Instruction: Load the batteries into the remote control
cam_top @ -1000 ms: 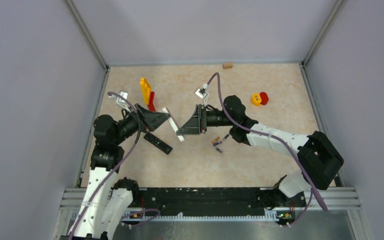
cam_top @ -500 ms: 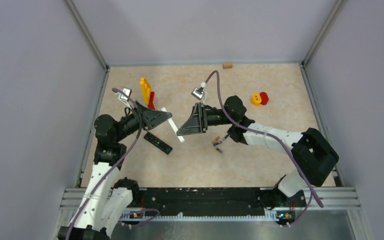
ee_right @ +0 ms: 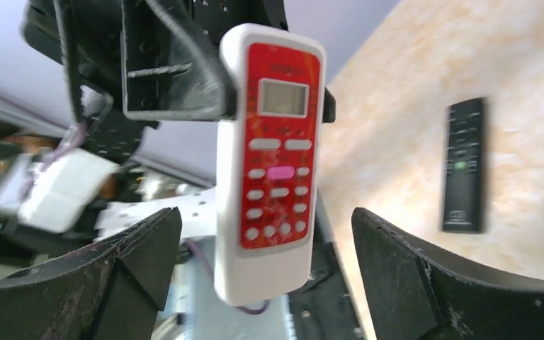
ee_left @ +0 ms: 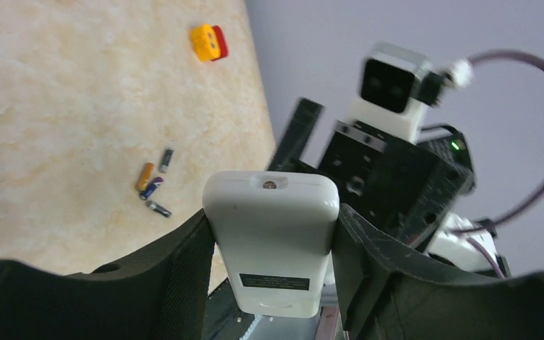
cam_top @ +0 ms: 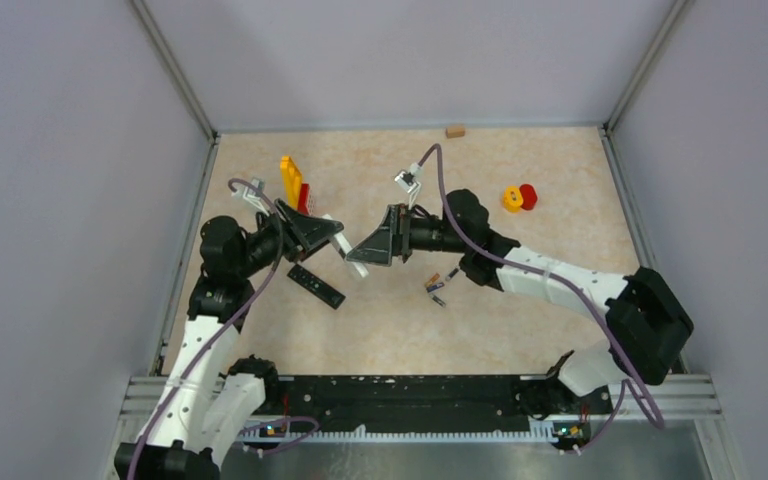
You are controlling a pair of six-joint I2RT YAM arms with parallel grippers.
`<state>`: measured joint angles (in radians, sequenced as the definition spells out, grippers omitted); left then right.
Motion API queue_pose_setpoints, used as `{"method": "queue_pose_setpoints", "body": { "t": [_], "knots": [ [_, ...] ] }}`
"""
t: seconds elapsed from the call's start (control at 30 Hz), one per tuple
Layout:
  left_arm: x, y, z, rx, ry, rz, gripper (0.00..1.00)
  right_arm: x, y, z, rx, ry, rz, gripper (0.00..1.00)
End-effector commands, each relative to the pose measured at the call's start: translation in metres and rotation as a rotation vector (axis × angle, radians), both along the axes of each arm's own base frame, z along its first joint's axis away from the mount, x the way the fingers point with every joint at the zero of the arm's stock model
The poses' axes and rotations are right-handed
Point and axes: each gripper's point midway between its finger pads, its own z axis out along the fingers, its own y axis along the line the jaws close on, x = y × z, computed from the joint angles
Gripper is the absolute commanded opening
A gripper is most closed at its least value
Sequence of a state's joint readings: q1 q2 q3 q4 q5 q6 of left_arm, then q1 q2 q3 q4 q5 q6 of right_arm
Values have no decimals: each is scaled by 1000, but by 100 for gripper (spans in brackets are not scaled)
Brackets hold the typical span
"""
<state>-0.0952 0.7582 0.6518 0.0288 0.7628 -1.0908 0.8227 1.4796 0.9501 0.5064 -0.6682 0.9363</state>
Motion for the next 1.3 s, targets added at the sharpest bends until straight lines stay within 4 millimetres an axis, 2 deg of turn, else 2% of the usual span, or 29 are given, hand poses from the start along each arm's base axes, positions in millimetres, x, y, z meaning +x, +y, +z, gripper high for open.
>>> {"method": "queue_pose_setpoints", "body": {
  "t": [0.0,0.1,0.2,0.33,0.5,0.6,0.63,0.67,0.7,0.77,0.8,0.83,1.0,1.13,1.27],
  "knots": [
    [21,17,-8,85,47,150,10,16,-4,17,-101,-294,-244,92],
    [30,24,-22,98,121,213,8,16,1,14,-153,-403,-343,93],
    [34,26,-26,86,150,232,7,20,5,6,-196,-440,-420,90],
    [34,23,-21,65,143,219,8,28,14,-9,-280,-404,-450,70],
    [31,22,-19,55,144,209,11,30,23,-25,-331,-367,-442,55],
    [29,22,-17,57,133,209,15,30,24,-25,-326,-353,-443,33],
    [29,23,-17,62,127,211,21,30,24,-24,-320,-349,-443,26],
    [28,23,-16,68,113,211,31,29,24,-21,-312,-343,-445,21],
    [27,24,-12,76,92,209,48,28,23,-18,-302,-337,-451,15],
    [23,24,-4,101,35,199,80,29,18,-12,-283,-320,-467,11],
    [21,24,0,117,-2,191,91,29,16,-8,-265,-309,-465,10],
    [18,24,5,138,-47,181,98,28,14,-2,-237,-294,-454,10],
    [2,19,26,182,-212,119,99,17,0,35,-7,-178,-300,9],
    [-21,-5,49,17,-242,-78,99,1,-14,69,169,-128,-180,9],
    [-25,-7,58,-31,-253,-99,99,-11,-20,91,249,-111,-123,10]
  ]
}}
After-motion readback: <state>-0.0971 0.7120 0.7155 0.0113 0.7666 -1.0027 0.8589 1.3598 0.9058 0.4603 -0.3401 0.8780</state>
